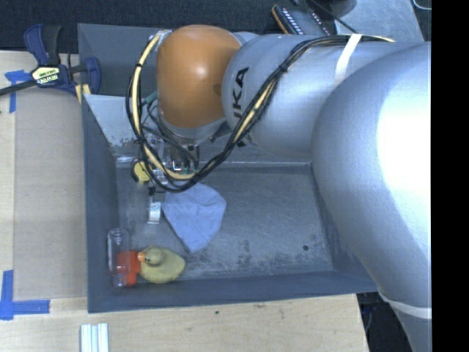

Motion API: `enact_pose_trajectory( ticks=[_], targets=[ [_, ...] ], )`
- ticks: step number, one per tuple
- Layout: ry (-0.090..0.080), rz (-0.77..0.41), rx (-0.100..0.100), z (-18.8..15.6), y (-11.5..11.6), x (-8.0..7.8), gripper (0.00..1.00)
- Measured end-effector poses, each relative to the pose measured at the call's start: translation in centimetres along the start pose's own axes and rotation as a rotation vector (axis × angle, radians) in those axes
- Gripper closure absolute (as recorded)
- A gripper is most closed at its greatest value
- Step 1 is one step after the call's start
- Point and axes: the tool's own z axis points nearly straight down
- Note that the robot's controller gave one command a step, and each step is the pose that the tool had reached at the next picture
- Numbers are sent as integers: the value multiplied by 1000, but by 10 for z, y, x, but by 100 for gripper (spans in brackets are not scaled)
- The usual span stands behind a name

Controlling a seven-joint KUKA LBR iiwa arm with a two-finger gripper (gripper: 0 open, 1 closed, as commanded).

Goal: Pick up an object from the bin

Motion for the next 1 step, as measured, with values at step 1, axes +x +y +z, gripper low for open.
enact_pose_trajectory(
  ticks=[1],
  targets=[
    [-8, 3, -2, -6, -1, -2, 0]
  ],
)
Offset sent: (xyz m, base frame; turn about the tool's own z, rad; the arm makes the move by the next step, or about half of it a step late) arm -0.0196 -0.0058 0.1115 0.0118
